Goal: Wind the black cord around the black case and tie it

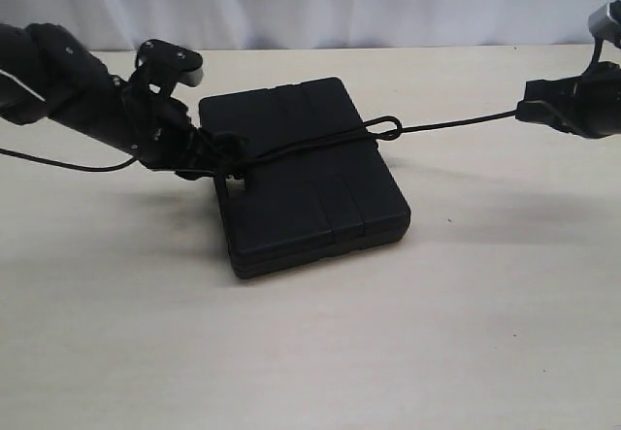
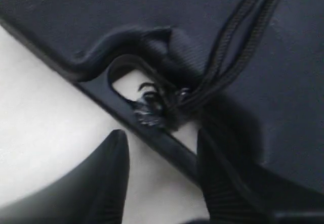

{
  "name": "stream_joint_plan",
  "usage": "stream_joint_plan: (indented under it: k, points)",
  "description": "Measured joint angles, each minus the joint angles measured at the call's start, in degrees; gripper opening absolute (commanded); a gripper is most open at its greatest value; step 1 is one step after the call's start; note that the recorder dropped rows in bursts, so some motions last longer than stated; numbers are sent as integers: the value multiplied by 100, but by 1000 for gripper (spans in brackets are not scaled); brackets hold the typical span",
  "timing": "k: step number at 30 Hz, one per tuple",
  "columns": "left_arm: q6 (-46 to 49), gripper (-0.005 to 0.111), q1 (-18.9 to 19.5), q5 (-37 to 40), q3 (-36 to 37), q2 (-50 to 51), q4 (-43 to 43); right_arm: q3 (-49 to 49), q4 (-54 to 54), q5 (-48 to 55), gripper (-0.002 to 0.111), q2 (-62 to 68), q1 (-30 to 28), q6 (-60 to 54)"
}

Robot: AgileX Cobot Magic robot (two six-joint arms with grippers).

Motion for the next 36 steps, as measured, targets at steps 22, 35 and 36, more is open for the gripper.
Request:
stream_joint_plan:
  k: [22, 35, 36]
  points:
    - [-5995, 58, -1079, 2279, -1395, 379, 5002, 0, 0, 27, 4, 0, 0, 0]
    - [-6827, 61, -1079, 1681, -1404, 814, 4823, 0, 0, 39, 4, 0, 0, 0]
    - [-6827, 60, -1079, 1642, -1404, 868, 4810, 0, 0, 39, 4, 0, 0, 0]
